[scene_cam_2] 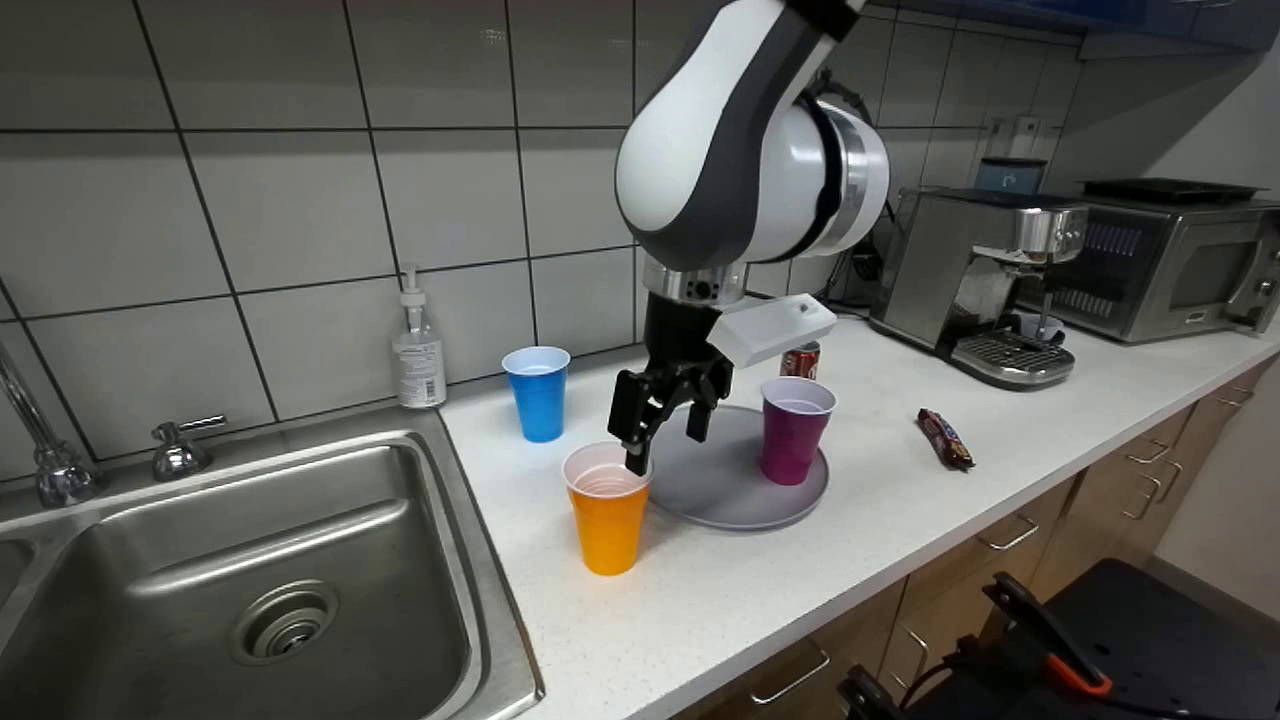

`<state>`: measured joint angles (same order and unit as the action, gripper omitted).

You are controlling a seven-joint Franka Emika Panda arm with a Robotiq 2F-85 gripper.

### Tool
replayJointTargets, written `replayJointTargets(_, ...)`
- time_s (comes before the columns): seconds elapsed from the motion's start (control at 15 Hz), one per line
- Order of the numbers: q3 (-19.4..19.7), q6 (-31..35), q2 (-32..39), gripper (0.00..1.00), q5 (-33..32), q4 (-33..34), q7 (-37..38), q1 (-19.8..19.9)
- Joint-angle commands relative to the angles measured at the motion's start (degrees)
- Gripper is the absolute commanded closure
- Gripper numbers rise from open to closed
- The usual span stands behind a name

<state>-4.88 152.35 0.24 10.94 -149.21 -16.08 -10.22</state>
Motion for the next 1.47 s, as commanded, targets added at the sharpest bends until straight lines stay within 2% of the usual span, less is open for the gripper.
replayJointTargets(0.0, -0.92, 2.07, 2.18, 0.0, -0.93, 1.76, 2.27, 1.25)
replayJointTargets(1.07, -1.3, 4.09, 8.16, 0.0, -1.82, 5.51, 5.44, 1.92)
replayJointTargets(1.13, -1.4, 4.21, 8.23, 0.25, -1.53, 5.54, 5.31, 1.98)
replayJointTargets(1.27, -1.45, 4.42, 8.22, 0.34, -1.57, 5.47, 5.29, 1.98)
replayJointTargets(1.4, -1.45, 4.48, 8.21, 0.51, -1.64, 5.42, 5.32, 1.96)
